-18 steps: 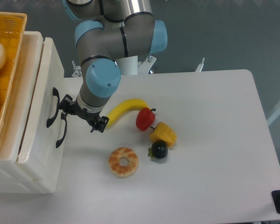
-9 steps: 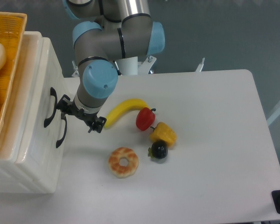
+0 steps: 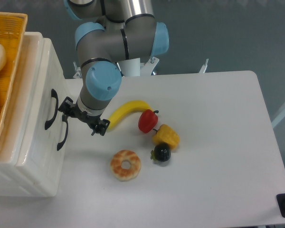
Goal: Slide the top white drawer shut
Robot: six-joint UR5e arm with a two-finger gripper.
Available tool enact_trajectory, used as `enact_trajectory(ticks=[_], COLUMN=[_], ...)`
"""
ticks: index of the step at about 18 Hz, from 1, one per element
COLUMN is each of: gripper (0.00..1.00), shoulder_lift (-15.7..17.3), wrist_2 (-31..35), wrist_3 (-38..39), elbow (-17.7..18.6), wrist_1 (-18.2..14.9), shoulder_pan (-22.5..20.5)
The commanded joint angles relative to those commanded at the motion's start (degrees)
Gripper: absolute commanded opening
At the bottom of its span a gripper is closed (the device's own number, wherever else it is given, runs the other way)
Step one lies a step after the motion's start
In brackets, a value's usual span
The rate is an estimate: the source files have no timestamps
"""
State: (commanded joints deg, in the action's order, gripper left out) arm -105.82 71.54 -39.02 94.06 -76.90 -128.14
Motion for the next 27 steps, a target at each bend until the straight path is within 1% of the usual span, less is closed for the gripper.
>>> enact_trajectory(ticks=[3, 5, 6, 8, 11, 13, 14, 16, 17, 18, 19, 21, 24, 26, 27], gripper=[1.00, 1.00, 1.00, 1.00, 1.00, 1.00, 1.00, 1.00, 1.00, 1.00, 1.00, 1.00, 1.00, 1.00, 1.00], shoulder_lift=[-0.35, -0.27, 0.00, 0.17, 0.96, 2.10, 2.72, 4.21, 4.56, 5.00, 5.27, 6.23, 6.85, 8.61, 8.70], wrist_2=[4.83, 6.33, 6.51, 7.21, 12.12, 13.71, 14.15, 14.60, 14.68, 14.68, 14.68, 14.68, 15.12, 15.39, 15.30], wrist_3=[-2.45, -4.82, -6.75, -13.06, -24.48, -32.40, -36.00, -42.68, -45.94, -48.06, -48.86, -50.88, -61.66, -66.87, -68.02], elbow=[-2.82, -5.19, -5.98, -7.74, -8.01, -8.10, -8.10, -8.10, -7.92, -7.92, -7.92, -7.83, -7.75, -5.82, -5.64], wrist_1=[-0.09, -0.09, 0.00, -0.17, 0.00, 0.00, 0.09, 0.00, 0.00, 0.00, 0.00, 0.09, -0.17, 0.00, -0.09], shoulder_pan=[-1.05, -2.37, -3.33, -5.18, -5.80, -6.32, -7.29, -11.14, -12.38, -13.79, -15.54, -17.74, -21.34, -24.77, -25.39])
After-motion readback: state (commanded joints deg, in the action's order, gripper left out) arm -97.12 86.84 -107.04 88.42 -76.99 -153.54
